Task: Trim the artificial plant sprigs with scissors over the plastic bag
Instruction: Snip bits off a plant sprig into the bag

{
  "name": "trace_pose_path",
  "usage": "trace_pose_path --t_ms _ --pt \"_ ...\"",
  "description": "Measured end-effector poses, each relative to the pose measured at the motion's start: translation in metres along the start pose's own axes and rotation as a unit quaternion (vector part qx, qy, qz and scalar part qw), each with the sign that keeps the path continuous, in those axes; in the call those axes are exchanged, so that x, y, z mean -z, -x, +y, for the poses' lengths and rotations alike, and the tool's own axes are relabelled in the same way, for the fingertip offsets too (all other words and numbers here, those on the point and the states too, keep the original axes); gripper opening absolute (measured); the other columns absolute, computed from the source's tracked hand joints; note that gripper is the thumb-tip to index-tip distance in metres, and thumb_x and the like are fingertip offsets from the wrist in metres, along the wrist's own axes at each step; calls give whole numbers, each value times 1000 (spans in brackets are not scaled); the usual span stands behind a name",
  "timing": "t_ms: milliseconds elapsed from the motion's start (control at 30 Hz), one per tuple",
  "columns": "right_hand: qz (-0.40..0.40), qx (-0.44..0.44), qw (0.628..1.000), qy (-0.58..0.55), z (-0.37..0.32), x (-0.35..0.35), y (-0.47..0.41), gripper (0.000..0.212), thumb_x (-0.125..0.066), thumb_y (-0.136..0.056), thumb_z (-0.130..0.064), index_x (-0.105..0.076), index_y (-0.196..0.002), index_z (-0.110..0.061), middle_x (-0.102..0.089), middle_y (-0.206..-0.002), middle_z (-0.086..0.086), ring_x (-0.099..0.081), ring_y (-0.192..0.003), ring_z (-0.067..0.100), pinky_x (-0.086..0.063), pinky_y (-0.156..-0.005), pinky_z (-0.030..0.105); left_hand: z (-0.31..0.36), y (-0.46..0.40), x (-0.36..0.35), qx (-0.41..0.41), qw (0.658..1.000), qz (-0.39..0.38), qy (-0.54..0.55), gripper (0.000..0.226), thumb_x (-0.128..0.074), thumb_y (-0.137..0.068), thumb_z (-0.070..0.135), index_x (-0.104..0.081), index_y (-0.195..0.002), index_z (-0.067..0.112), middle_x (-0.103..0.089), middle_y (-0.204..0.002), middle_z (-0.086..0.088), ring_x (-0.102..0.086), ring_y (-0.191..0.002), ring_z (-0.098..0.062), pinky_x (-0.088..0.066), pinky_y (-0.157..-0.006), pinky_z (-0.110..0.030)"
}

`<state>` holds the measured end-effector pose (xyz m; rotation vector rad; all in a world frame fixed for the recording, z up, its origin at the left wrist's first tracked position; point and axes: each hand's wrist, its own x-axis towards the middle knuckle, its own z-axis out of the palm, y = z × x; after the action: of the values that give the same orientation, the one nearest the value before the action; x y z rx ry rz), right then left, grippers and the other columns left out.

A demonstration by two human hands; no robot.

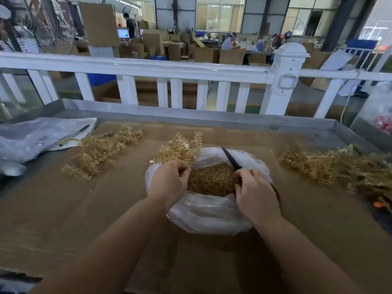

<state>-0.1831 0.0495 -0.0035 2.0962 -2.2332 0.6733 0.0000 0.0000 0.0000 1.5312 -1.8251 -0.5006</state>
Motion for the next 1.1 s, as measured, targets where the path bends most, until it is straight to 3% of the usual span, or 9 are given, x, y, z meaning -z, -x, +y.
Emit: trace_pose_path --t_ms 67,167,267,367,433,533,700,933,1100 --pt "-18 -51 997 60 1 -2 -6 39 -42 -97 -22 -40 -135 -19 -45 -133 9 -40 -124 24 -37 -99 33 -2 -10 1 17 998 46 -26 8 -56 -94 21 -64 -94 22 -63 -92 5 -54 -74 -3 -44 -64 -7" --pt "-76 -105 987 91 -1 -1 -14 40 -37 -93 -20 -33 -133 -19 -40 -134 16 -37 -124 31 -38 -98 41 -4 -28 -1 36 996 62 -61 16 -52 -95 22 -56 -110 23 -49 -120 -4 -46 -109 -18 -44 -97 -32" --pt "-111 -131 981 93 -4 2 -20 44 -38 -89 -17 -31 -132 -19 -42 -132 20 -39 -121 35 -38 -97 43 0 -41 -3 39 991 35 -122 47 -44 -98 18 -33 -144 24 -40 -135 -10 -33 -122 -25 -29 -105 -36" --pt "-106 -139 982 72 0 3 -26 44 -39 -91 -17 -32 -135 -22 -47 -128 18 -44 -118 34 -40 -90 40 4 -56 -5 47 982 -19 -183 73 -37 -95 6 -5 -150 40 -33 -150 -4 -28 -128 -28 -25 -106 -41" --pt "-111 -138 983 56 4 5 -28 43 -43 -96 -23 -33 -137 -25 -49 -127 15 -46 -117 32 -42 -87 38 4 -64 -7 44 977 -40 -205 74 -34 -92 5 -6 -149 44 -38 -148 0 -30 -125 -28 -27 -102 -42" --pt "-124 -134 982 51 10 8 -28 46 -46 -97 -34 -30 -140 -28 -49 -129 13 -47 -117 31 -42 -86 38 4 -73 -7 59 979 -49 -191 55 -33 -98 13 -31 -145 42 -49 -140 4 -30 -124 -27 -25 -98 -40" --pt "-141 -101 984 48 16 8 -32 47 -48 -98 -32 -31 -140 -23 -51 -128 14 -48 -117 30 -41 -93 37 2 -68 -12 34 992 34 -121 37 -51 -95 41 -52 -131 33 -50 -138 5 -34 -127 -24 -25 -102 -41" --pt "-64 -94 992 -49 15 10 -32 49 -51 -96 -31 -35 -142 -23 -46 -124 17 -48 -114 30 -42 -100 41 12 -56 -16 1 992 116 56 51 -77 -75 41 -56 -117 20 -47 -112 6 -53 -102 -17 -46 -93 -34" --pt "-19 -67 985 -160 13 11 -29 53 -70 -85 -24 -47 -132 -25 -54 -125 6 -47 -122 20 -45 -99 40 16 -52 -21 -5 988 145 59 39 -78 -77 23 -46 -100 26 -44 -108 7 -53 -88 -12 -47 -78 -28"
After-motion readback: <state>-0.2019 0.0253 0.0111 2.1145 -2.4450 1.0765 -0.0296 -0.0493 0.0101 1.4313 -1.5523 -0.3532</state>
